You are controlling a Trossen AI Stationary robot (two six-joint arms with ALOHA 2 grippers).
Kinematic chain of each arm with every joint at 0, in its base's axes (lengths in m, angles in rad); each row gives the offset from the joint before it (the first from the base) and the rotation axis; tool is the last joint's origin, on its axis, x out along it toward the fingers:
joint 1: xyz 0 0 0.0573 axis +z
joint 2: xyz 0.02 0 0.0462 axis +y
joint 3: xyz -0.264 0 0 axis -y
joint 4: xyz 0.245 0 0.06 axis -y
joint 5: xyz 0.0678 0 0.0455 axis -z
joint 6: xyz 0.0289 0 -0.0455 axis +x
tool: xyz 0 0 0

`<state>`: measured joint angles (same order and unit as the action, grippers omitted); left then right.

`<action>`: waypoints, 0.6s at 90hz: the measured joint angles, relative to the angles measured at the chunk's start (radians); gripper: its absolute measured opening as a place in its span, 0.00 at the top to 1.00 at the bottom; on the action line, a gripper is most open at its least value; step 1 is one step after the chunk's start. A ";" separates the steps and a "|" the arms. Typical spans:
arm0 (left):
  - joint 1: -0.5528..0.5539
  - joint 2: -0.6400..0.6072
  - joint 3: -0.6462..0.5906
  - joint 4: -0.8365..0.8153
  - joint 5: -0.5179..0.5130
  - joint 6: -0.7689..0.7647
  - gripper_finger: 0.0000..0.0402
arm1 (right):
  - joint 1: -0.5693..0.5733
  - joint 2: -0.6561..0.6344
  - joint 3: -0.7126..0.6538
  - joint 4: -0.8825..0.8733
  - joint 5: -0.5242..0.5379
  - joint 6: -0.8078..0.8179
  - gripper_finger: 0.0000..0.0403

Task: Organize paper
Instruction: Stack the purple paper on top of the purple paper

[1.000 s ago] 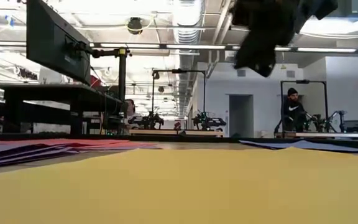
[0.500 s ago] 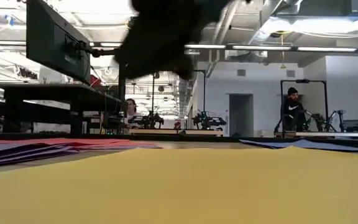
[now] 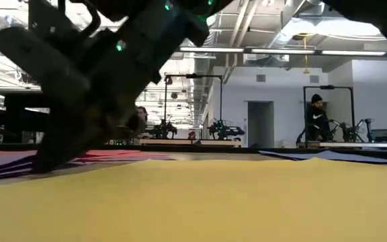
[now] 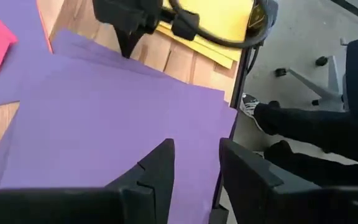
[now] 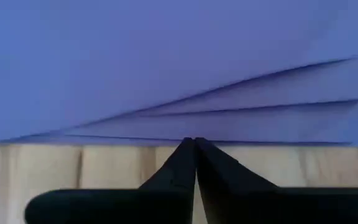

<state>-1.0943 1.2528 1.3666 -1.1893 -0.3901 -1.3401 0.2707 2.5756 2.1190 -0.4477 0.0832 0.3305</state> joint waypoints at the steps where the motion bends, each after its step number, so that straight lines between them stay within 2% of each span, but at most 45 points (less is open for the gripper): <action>1: 0.000 0.000 0.000 0.001 0.000 0.000 0.73 | -0.001 0.003 0.002 0.001 0.000 0.000 0.99; 16: 0.000 0.004 0.000 -0.001 0.000 0.008 0.73 | -0.028 0.019 0.005 0.030 -0.025 -0.007 1.00; 37: 0.000 0.006 0.000 -0.001 0.000 0.009 0.73 | -0.066 0.029 0.001 0.145 -0.028 -0.099 1.00; 54: 0.000 0.006 0.000 -0.005 0.001 0.011 0.73 | -0.072 0.009 0.000 0.083 -0.013 -0.097 1.00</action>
<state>-1.0943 1.2591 1.3666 -1.1944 -0.3893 -1.3287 0.1990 2.5843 2.1186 -0.3648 0.0698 0.2339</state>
